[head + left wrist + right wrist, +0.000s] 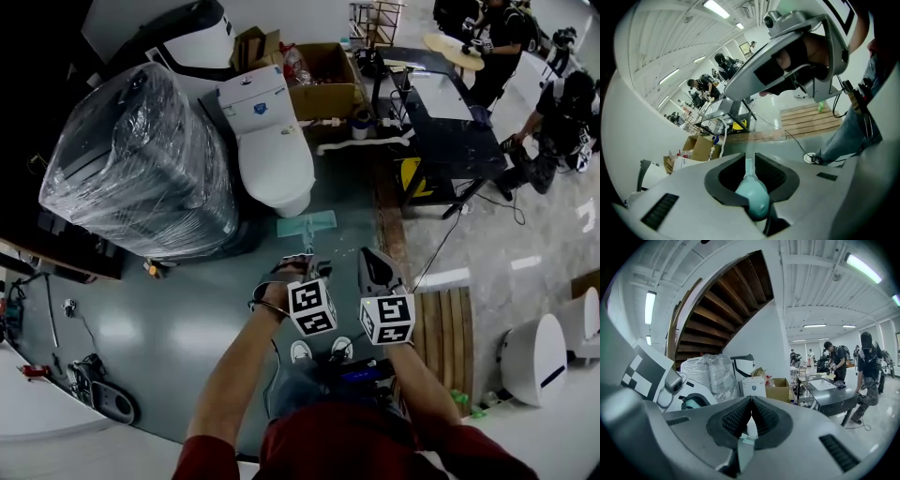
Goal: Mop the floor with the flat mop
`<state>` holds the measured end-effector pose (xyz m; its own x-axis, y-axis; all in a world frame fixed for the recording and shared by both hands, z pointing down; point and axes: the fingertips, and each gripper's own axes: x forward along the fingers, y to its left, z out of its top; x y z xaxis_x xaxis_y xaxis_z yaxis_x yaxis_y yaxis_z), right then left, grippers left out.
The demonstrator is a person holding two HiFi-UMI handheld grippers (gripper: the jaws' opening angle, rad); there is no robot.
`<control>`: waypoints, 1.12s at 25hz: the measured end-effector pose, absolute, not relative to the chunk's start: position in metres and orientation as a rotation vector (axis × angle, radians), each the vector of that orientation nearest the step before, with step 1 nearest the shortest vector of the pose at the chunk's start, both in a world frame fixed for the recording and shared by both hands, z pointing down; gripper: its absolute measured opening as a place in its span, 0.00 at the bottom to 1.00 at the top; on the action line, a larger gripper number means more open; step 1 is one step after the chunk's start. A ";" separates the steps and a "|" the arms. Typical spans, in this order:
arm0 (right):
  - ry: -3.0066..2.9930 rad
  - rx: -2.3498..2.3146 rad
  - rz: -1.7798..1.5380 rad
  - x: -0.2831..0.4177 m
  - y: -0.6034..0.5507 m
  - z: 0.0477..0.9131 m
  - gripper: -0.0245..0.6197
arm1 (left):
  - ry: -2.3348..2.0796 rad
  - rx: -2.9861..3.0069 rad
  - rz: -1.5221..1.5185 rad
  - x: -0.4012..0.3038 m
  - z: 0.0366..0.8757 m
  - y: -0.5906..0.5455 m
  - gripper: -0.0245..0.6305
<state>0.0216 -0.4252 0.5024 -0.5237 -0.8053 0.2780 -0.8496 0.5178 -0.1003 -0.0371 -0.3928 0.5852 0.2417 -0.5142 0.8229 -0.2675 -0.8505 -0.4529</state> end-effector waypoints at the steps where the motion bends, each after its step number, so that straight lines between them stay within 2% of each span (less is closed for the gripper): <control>1: -2.558 1.416 0.335 0.026 -0.424 0.504 0.06 | 0.732 -2.295 -1.660 -0.034 0.586 -0.391 0.14; 9: -2.534 1.442 0.325 0.051 -0.402 0.505 0.06 | 0.718 -2.280 -1.685 -0.020 0.592 -0.373 0.16; 28: -2.532 1.443 0.240 0.025 -0.285 0.496 0.06 | 0.792 -2.307 -1.658 -0.051 0.598 -0.257 0.16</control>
